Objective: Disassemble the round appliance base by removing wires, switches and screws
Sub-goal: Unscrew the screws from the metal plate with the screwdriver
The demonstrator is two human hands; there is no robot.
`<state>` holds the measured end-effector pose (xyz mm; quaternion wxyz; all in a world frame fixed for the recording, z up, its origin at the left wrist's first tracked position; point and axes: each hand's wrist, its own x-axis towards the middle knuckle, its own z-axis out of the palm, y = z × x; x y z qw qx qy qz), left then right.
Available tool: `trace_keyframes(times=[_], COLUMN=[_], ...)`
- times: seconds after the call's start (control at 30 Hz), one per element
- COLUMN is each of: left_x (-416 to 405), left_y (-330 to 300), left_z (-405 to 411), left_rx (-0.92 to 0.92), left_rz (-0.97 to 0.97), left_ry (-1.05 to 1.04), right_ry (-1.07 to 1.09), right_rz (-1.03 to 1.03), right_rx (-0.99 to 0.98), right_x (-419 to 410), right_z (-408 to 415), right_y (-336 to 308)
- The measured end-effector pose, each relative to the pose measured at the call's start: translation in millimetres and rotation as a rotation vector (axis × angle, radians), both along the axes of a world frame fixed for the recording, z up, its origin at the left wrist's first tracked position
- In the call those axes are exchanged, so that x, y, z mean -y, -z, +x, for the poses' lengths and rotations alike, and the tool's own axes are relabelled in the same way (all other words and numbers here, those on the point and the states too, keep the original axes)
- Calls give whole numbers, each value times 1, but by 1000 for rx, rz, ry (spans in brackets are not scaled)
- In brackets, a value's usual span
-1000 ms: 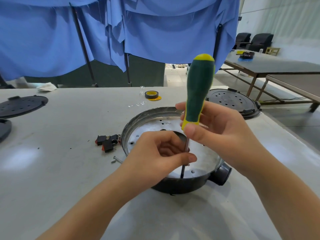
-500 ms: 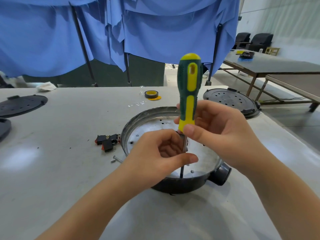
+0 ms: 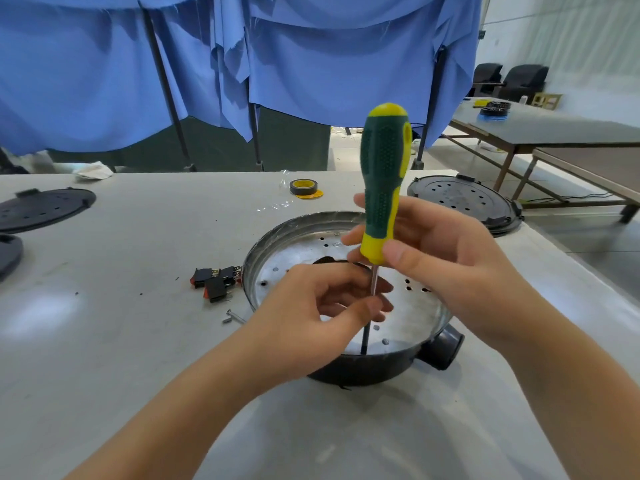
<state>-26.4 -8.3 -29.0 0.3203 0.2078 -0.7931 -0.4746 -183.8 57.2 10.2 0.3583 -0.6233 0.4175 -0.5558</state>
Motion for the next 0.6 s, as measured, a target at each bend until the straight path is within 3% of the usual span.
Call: trace_keyframes(times=[0.2, 0.37, 0.6], left_x=[-3, -1, -1], left_y=[0, 0, -4], left_z=[-3, -3, 3], left_rx=[-58, -48, -60], left_rz=[-25, -53, 87], left_ry=[-113, -104, -41], right_ry=[112, 93, 121], right_rz=[5, -34, -25], right_rx=[-108, -32, -4], right_x=[0, 0, -2], right_z=[4, 5, 3], right_y=[0, -1, -2])
